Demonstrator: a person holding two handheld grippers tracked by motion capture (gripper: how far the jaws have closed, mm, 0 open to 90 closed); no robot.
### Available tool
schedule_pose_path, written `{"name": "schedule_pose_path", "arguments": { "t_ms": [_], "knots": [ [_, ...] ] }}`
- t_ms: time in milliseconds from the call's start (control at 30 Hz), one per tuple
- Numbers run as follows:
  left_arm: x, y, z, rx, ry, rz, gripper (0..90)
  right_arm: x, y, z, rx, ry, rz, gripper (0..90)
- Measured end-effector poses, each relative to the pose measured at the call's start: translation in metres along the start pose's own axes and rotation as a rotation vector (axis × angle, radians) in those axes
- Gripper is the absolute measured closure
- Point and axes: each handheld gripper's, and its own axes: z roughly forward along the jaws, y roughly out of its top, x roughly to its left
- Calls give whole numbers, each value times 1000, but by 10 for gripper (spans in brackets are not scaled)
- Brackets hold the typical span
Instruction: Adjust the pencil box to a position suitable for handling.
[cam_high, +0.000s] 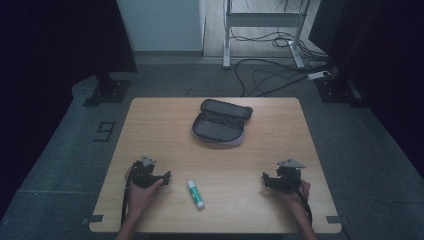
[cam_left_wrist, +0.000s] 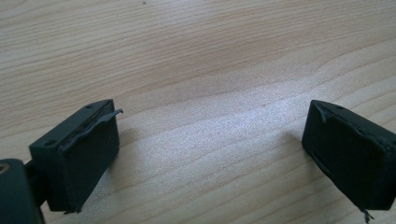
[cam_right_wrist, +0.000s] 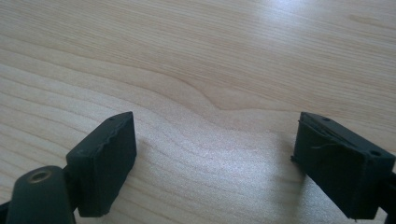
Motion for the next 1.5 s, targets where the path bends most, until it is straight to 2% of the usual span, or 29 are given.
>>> {"name": "schedule_pose_path", "arguments": {
  "t_ms": [333, 400, 467, 500, 600, 700, 800, 900, 933, 967, 1033, 1133, 1233, 1367, 1500],
  "knots": [
    [1, 0, 0, 1, -8, 12, 35, 2, 0, -2, -4, -2, 0, 170],
    [0, 0, -2, -5, -1, 4, 77, 2, 1, -2, -1, 3, -3, 192],
    [0, 0, -4, -17, 26, -3, 160, 2, 2, -1, 0, 5, -6, 203],
    [-1, 0, -4, -13, 36, -3, 153, 2, 2, -1, 1, 5, -4, 207],
    [-1, 0, -6, -2, 7, -15, 162, 3, 4, 0, -1, 8, -8, 223],
    [-2, -1, -9, -32, 14, -15, 191, 5, 6, -1, -14, 10, -16, 237],
    [-1, -1, -11, -60, 5, -13, 194, 5, 10, -3, -41, 37, -6, 244],
    [1, -2, -16, -67, -5, -44, 223, 8, 15, -5, -63, 41, -16, 255],
    [1, -2, -19, -67, -18, -60, 265, 9, 16, -5, -67, 43, -14, 260],
    [2, -1, -22, -69, -46, -66, 262, 10, 17, -4, -73, 48, -19, 262],
    [2, 0, -27, -89, -68, -70, 245, 13, 20, -2, -78, 51, -35, 271],
    [2, 7, -32, -124, -66, -64, 256, 13, 22, -1, -94, 76, -23, 294],
    [2, 18, -33, -154, -81, -72, 278, 8, 22, 2, -82, 101, 6, 294],
    [-3, 37, -31, -174, -92, -42, 286, 2, 23, -2, -98, 115, 30, 303],
    [-5, 54, -28, -191, -117, -63, 300, -1, 31, -6, -105, 99, 37, 294]
  ]
}}
